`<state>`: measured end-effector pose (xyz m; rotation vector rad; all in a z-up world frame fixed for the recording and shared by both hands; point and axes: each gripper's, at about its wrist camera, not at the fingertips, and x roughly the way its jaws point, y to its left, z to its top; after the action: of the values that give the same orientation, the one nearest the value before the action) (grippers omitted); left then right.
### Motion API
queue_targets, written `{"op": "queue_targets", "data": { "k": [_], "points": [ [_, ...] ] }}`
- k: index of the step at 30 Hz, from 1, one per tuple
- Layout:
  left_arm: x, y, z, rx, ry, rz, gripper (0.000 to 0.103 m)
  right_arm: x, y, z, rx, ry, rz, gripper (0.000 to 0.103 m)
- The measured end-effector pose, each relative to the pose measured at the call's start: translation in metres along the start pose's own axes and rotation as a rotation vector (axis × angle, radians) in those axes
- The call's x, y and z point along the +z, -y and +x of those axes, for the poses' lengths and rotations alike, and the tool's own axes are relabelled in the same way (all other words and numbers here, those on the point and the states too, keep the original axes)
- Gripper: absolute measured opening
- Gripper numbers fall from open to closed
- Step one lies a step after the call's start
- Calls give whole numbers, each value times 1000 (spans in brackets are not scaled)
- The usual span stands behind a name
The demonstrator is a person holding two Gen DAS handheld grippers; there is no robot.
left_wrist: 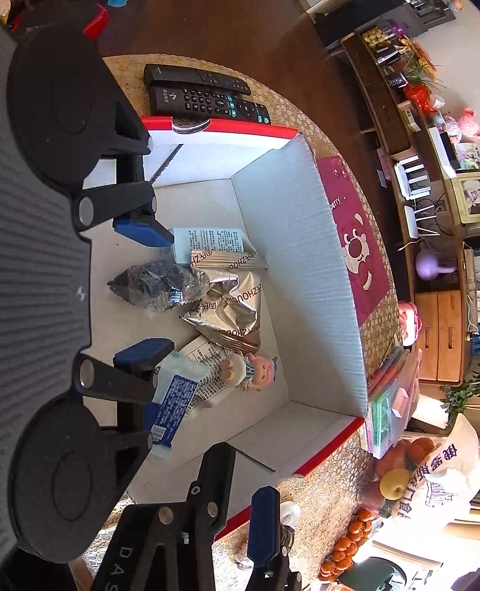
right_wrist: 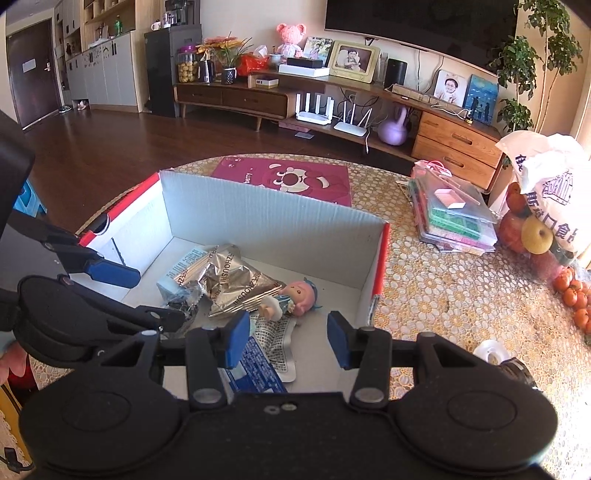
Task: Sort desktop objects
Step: 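Open both tools and withdraw them toward the remaining items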
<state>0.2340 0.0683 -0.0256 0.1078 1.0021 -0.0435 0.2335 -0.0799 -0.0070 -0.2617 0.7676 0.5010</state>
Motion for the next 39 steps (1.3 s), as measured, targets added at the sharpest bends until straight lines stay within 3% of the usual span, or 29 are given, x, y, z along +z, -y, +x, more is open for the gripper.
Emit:
{"op": "queue_targets", "data": {
  "k": [19, 39],
  "points": [
    [-14, 40, -60, -42, 128, 40, 53, -32, 24, -65, -24, 95, 74, 46],
    [-30, 112, -121, -200, 284, 68, 53, -81, 80, -143, -57, 213, 207, 46]
  ]
}}
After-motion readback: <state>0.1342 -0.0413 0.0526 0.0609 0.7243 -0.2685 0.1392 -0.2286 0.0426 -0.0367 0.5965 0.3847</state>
